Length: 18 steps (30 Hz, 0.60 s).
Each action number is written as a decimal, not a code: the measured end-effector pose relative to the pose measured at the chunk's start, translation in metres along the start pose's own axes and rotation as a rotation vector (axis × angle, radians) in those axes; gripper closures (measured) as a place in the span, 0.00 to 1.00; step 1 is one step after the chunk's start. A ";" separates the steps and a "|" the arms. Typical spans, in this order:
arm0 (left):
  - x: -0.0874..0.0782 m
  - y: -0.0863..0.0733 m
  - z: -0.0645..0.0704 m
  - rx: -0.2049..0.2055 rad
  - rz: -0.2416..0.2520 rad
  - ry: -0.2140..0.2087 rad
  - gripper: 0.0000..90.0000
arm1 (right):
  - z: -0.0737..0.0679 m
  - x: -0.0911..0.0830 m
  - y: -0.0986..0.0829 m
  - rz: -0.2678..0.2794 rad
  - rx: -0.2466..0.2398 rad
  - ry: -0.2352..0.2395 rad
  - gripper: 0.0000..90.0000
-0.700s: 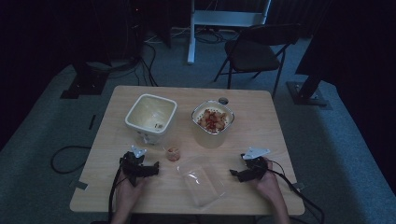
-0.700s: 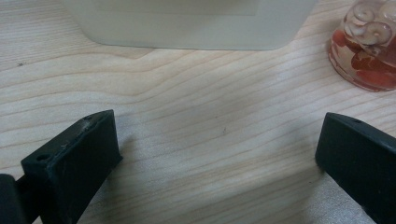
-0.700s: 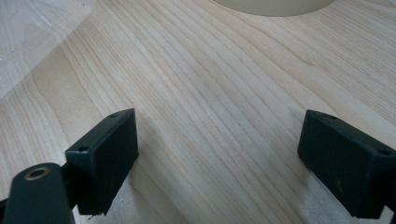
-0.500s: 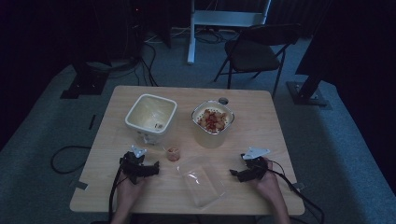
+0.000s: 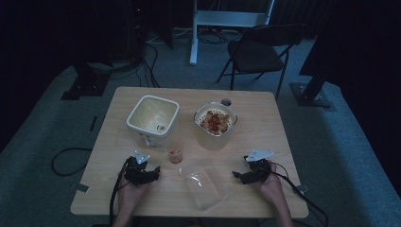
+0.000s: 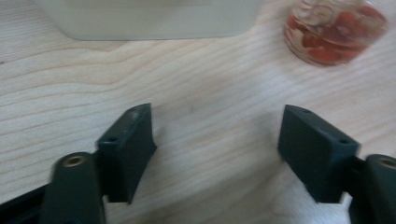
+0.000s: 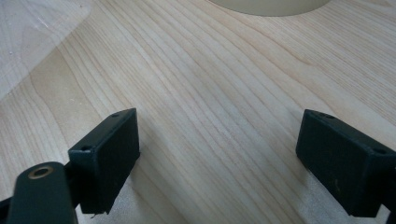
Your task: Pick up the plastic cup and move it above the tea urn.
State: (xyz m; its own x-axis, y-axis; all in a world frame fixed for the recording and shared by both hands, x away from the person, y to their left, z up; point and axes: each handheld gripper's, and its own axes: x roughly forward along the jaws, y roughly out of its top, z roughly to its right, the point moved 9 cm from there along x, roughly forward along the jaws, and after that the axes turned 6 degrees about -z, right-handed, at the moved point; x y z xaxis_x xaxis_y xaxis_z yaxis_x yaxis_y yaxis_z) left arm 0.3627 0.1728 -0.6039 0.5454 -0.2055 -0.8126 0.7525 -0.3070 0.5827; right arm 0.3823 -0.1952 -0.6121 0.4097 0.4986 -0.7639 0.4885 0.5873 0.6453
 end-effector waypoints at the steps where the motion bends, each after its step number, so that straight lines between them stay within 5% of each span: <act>1: -0.002 0.000 0.002 0.007 -0.004 -0.009 0.41 | 0.000 0.000 0.000 0.000 0.000 0.000 0.15; 3: -0.006 -0.001 0.008 0.023 -0.022 -0.042 0.57 | 0.000 0.000 0.000 0.000 0.001 0.000 0.15; 9: -0.034 0.008 0.042 0.109 0.071 -0.167 0.59 | 0.000 0.000 0.000 0.001 0.003 -0.003 0.15; 11: -0.042 0.012 0.058 0.122 0.102 -0.238 0.59 | 0.000 0.000 0.000 0.001 0.004 -0.004 0.15; 18: -0.048 0.035 0.094 0.196 0.150 -0.302 0.59 | 0.000 0.000 0.000 0.002 0.005 -0.005 0.15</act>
State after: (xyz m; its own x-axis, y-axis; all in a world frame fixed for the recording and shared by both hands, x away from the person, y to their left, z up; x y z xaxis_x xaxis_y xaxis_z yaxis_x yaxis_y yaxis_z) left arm 0.3286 0.0845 -0.5458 0.4888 -0.5166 -0.7029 0.5722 -0.4184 0.7054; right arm 0.3825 -0.1949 -0.6120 0.4142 0.4966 -0.7628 0.4919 0.5830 0.6466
